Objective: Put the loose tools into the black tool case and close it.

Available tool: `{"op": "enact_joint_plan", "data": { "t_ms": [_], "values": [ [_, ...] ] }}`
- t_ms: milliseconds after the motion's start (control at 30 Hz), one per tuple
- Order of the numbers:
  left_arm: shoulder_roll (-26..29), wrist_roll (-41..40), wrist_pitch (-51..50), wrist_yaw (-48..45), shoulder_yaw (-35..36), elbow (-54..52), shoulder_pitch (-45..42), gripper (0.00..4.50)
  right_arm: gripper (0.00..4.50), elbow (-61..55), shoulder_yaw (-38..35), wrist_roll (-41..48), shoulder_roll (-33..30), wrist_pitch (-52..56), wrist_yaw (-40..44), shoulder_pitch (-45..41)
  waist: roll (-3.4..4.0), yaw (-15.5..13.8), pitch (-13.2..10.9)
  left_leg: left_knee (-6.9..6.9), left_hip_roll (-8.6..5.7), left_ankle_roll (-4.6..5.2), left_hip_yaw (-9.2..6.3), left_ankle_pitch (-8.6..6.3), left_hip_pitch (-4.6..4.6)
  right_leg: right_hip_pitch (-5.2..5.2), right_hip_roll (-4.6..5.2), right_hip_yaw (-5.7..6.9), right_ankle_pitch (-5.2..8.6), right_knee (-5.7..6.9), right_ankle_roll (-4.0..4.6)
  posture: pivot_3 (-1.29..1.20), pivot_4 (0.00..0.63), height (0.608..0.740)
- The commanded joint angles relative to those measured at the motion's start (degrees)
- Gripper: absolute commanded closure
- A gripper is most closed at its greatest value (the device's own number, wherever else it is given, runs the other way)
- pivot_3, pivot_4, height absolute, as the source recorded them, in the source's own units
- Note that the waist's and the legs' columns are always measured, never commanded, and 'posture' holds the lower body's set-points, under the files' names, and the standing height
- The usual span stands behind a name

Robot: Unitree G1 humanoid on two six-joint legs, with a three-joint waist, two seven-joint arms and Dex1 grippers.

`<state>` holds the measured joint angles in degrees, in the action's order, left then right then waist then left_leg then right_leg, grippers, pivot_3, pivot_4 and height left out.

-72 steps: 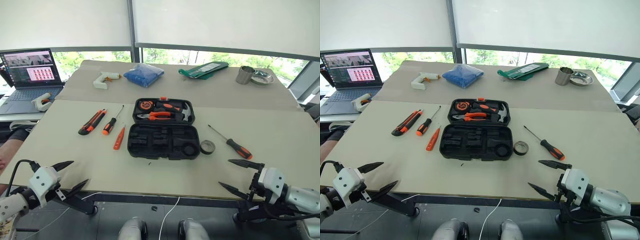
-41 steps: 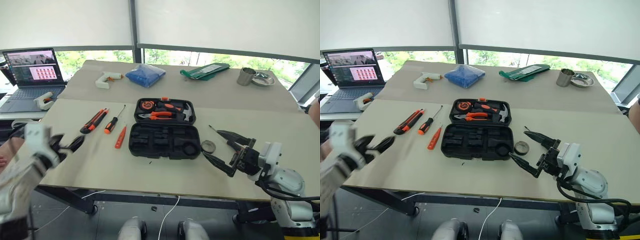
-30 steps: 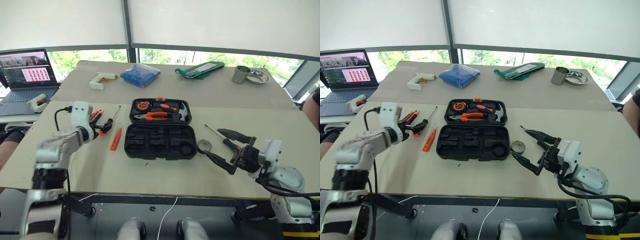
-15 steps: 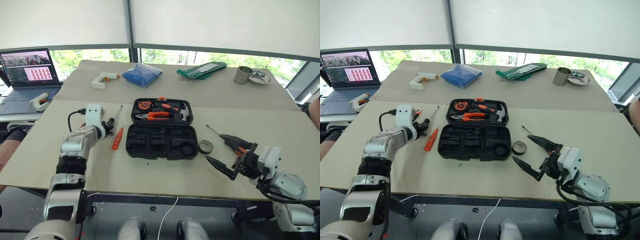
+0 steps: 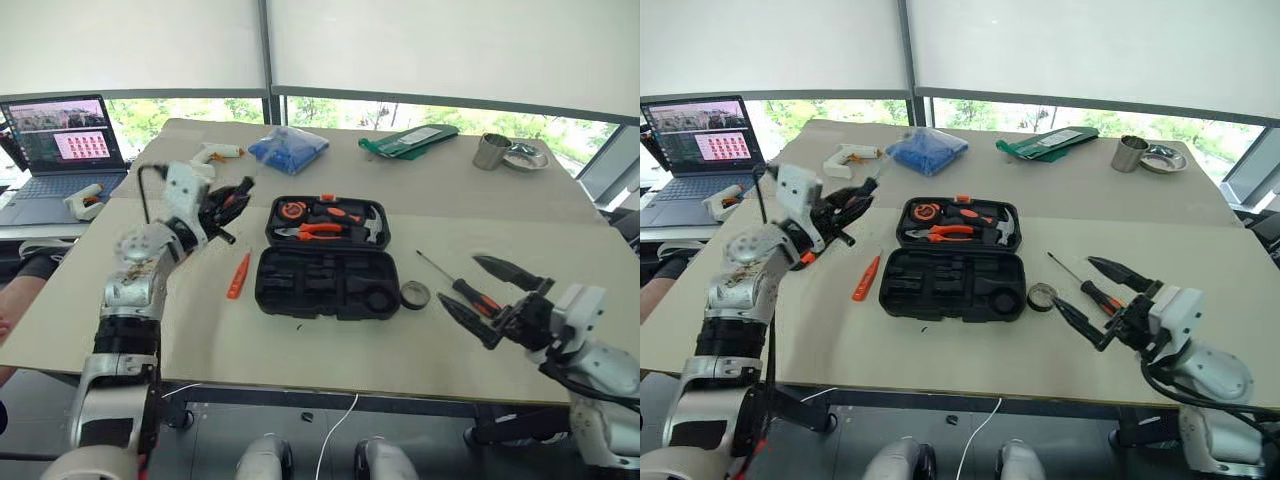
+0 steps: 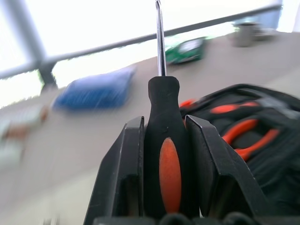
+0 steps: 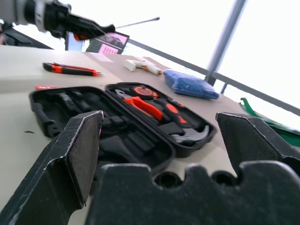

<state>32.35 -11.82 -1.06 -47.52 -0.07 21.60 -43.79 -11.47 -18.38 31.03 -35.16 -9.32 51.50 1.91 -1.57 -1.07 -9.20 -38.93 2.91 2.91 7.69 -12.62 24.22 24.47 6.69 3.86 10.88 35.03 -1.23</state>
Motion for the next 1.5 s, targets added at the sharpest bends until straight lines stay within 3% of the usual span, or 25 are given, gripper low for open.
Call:
{"op": "enact_joint_plan", "data": {
  "t_ms": [33, 200, 367, 1067, 1133, 1267, 1433, 1500],
  "values": [
    [-1.42, 5.47, 9.98, -7.78, -6.78, 5.71, -5.74, 3.62, 0.00, 0.03, -2.02, 2.47, -1.94, 1.60, 1.25, -2.55, 0.00, 0.01, 0.00, -0.02, 0.00, 0.00, 0.00, 0.00, 0.00, 0.00, 0.00, -0.01, 0.01, -0.01, 0.01, 0.00, 0.150, 0.739],
    [-4.95, 13.68, 19.50, -10.80, -14.01, 20.89, -12.44, 3.62, 0.00, -1.96, -0.44, 3.34, -3.35, 4.54, 2.77, -4.00, -0.01, 0.38, 0.00, -0.06, 0.00, 0.06, -0.04, 0.00, 0.02, 0.00, -0.02, -0.03, 0.00, 0.00, -0.03, 0.00, 0.150, 0.739],
    [-5.82, 18.33, 27.04, -13.26, -16.96, 33.02, -15.82, 3.62, 0.00, -4.46, 0.34, 2.42, -3.37, 5.99, 2.83, -3.43, -0.02, 0.73, -0.01, -0.04, 0.02, 0.11, -0.05, -0.03, 0.15, 0.15, -0.09, -0.06, 0.03, 0.01, -0.08, 0.00, 0.150, 0.739],
    [-8.40, 26.26, 34.52, -7.86, -17.13, 45.62, -19.13, 3.62, 0.00, -10.01, -0.96, 1.34, -3.68, 7.89, 0.13, 1.70, -0.03, 0.29, -0.02, -0.48, 0.00, 0.29, -0.16, -0.14, 0.52, 0.30, -0.04, -0.05, -0.03, 0.12, -0.21, 0.00, 0.150, 0.739],
    [-9.02, 24.14, 35.02, -8.99, -15.42, 45.39, -18.93, 2.60, 0.00, -10.01, -0.64, 1.34, -3.57, 8.00, 0.04, 1.76, -0.03, 0.33, -0.02, -0.51, 0.01, 0.29, -0.17, -0.14, 0.52, 0.30, -0.04, -0.05, -0.03, 0.15, -0.22, 0.00, 0.150, 0.739],
    [-10.81, 15.99, 32.79, -11.42, -8.55, 43.27, -17.86, 1.27, 0.00, -10.14, -0.05, 1.44, -3.37, 8.49, -0.05, 1.85, -0.03, 0.16, -0.02, -0.63, 0.02, 0.32, -0.22, -0.16, 0.59, 0.31, -0.04, -0.02, -0.03, 0.17, -0.22, 0.00, 0.150, 0.739],
    [-11.93, 9.80, 24.46, -11.84, -2.59, 40.79, -14.73, 1.27, 0.00, -10.00, 0.89, 1.55, -2.83, 9.10, -0.24, 1.95, -0.03, 0.56, -0.02, -0.87, 0.04, 0.43, -0.25, -0.23, 0.82, 0.44, -0.04, 0.00, -0.06, 0.24, -0.27, 0.00, 0.150, 0.739],
    [-12.84, 8.85, 21.43, -10.00, -1.33, 40.21, -13.48, 1.83, 0.00, -9.69, 1.37, 1.40, -2.55, 9.13, -0.31, 1.69, -0.03, 0.55, -0.02, -0.87, 0.03, 0.43, -0.25, -0.23, 0.81, 0.45, -0.05, -0.01, -0.06, 0.29, -0.27, 0.00, 0.150, 0.739]
  ]
}}
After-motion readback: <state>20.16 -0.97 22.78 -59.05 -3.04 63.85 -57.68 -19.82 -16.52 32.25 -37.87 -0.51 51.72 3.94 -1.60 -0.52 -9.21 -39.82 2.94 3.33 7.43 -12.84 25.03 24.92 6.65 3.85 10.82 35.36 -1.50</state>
